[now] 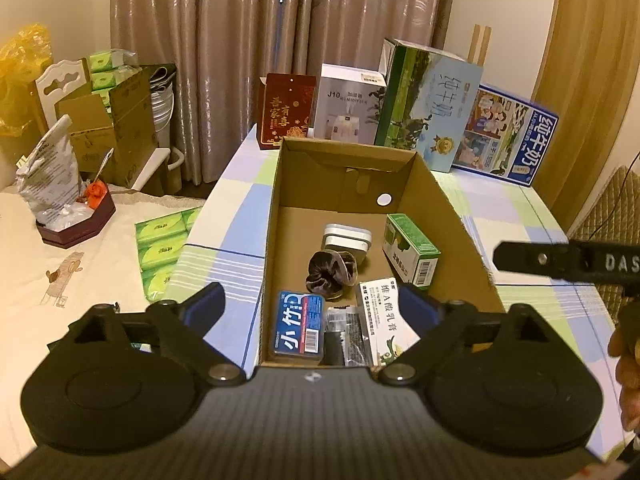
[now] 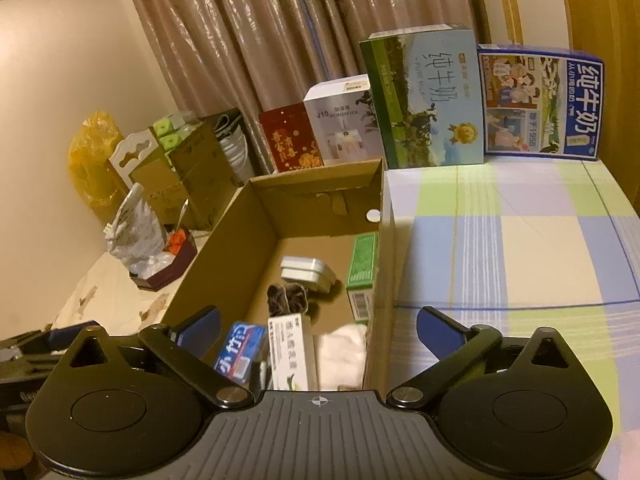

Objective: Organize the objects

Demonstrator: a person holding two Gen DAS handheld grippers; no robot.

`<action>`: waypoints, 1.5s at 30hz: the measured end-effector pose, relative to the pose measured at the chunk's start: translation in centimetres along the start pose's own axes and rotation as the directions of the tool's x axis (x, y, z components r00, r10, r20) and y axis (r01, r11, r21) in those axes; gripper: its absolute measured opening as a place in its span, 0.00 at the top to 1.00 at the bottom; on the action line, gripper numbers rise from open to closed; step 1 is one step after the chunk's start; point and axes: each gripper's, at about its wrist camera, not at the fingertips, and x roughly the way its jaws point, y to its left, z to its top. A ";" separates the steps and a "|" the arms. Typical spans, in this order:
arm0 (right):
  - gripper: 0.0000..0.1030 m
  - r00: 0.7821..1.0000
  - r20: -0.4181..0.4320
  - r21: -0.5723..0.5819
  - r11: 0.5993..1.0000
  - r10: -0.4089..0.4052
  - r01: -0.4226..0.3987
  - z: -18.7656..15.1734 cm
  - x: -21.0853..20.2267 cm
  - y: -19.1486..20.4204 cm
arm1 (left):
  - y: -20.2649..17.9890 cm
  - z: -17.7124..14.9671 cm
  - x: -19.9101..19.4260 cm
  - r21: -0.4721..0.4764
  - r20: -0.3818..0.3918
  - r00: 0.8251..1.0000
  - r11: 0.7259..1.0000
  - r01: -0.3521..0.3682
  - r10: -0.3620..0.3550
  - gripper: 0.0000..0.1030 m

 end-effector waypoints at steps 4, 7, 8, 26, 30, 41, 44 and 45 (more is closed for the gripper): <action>0.02 1.000 -0.013 -0.032 0.999 -0.024 0.024 -0.8 -1.6 0.8 | 0.5 -0.3 -1.8 -0.037 0.009 1.000 0.999 0.003 -0.003 0.01; 0.02 0.999 -0.021 -0.036 0.998 -0.042 0.041 -1.4 -3.0 1.0 | 0.5 -0.7 -3.2 -0.035 0.016 1.000 0.999 -0.007 0.007 0.01; 0.02 0.999 -0.026 -0.039 0.998 -0.045 0.044 -1.7 -3.4 1.1 | 0.5 -0.9 -3.7 -0.033 0.022 1.000 0.999 -0.013 0.014 0.01; 0.02 0.988 -0.112 -0.049 0.993 -0.110 0.105 -7.0 -10.6 2.8 | -2.1 -4.7 -11.3 -0.030 -0.032 0.999 1.000 -0.010 0.009 0.01; 0.02 0.987 -0.114 -0.047 0.993 -0.114 0.109 -7.9 -11.7 2.9 | -2.5 -5.4 -12.2 -0.029 -0.051 0.999 1.000 -0.008 0.007 0.01; 0.02 0.985 -0.111 -0.034 0.991 -0.135 0.132 -9.1 -13.8 2.5 | -3.7 -6.7 -13.7 0.014 -0.068 0.998 1.000 0.002 -0.001 0.01; 0.02 0.985 -0.105 -0.040 0.990 -0.136 0.133 -9.2 -14.0 2.6 | -3.9 -6.7 -13.7 0.020 -0.062 0.998 1.000 -0.003 0.004 0.01; 0.02 0.985 -0.104 -0.040 0.990 -0.137 0.134 -9.1 -14.0 2.6 | -4.0 -6.7 -13.7 0.022 -0.059 0.998 1.000 -0.002 0.004 0.01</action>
